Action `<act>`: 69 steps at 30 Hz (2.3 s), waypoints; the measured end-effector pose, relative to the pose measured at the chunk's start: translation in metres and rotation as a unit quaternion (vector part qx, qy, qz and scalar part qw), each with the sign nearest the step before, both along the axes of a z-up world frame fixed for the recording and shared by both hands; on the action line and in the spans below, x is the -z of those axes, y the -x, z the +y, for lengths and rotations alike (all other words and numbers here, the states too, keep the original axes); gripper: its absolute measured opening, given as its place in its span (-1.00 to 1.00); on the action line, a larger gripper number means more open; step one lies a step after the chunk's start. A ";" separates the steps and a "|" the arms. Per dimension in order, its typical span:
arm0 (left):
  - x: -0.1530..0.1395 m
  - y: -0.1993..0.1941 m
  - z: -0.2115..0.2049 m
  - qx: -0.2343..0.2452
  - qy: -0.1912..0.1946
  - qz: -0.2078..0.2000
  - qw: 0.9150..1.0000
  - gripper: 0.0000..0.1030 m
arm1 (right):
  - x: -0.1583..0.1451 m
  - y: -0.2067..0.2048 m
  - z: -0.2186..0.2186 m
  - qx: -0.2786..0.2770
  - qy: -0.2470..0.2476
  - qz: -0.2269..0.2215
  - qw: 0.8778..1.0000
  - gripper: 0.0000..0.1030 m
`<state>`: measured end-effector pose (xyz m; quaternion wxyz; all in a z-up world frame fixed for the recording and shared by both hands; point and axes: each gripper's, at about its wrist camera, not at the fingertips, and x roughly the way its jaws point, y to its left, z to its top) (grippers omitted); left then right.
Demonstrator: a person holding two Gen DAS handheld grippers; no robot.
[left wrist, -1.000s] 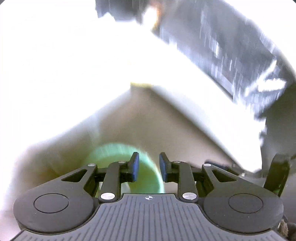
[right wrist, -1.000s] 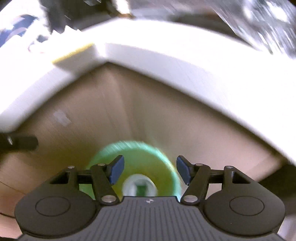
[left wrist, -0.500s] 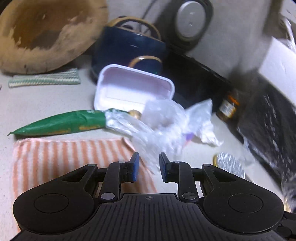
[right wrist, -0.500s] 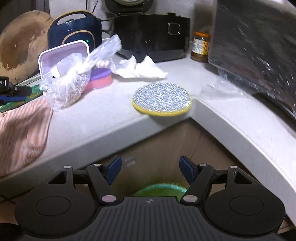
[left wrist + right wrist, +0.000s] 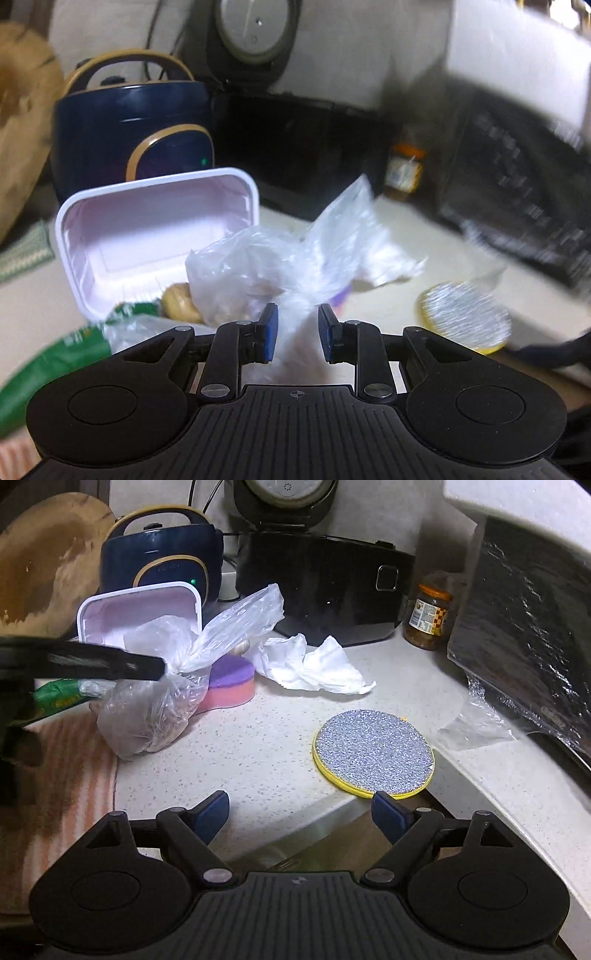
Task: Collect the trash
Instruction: 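Grasp the yellow-edged sponge on the counter with the right tool and lift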
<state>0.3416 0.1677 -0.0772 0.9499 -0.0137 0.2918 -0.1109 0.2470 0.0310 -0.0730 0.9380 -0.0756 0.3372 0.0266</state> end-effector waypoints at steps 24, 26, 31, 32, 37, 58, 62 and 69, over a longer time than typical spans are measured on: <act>0.022 0.028 -0.014 0.005 0.135 0.089 0.987 -0.62 | 0.011 -0.065 -0.133 0.105 -0.240 0.051 0.964 -0.15; 0.022 0.035 -0.018 0.016 0.146 0.094 0.985 -0.62 | 0.010 -0.062 -0.130 0.095 -0.233 0.047 0.967 -0.21; 0.018 0.030 -0.028 0.023 0.151 0.104 0.983 -0.62 | -0.003 -0.048 -0.112 0.032 -0.220 0.033 0.975 -0.52; 0.019 0.028 -0.029 0.024 0.149 0.108 0.983 -0.62 | -0.004 -0.046 -0.107 0.013 -0.227 0.037 0.973 -0.54; 0.025 0.022 -0.035 0.029 0.139 0.126 0.982 -0.61 | -0.010 -0.030 -0.077 -0.057 -0.215 0.035 0.974 -0.48; 0.032 0.025 -0.026 0.034 0.138 0.143 0.980 -0.62 | -0.025 -0.059 -0.044 -0.094 -0.241 0.014 0.966 -0.40; 0.030 0.025 -0.021 0.014 0.158 0.151 0.976 -0.62 | -0.015 -0.070 -0.034 -0.091 -0.231 0.035 0.968 -0.50; 0.010 0.036 -0.004 -0.017 0.142 0.063 0.988 -0.61 | -0.022 -0.061 -0.048 -0.050 -0.202 0.011 0.978 -0.67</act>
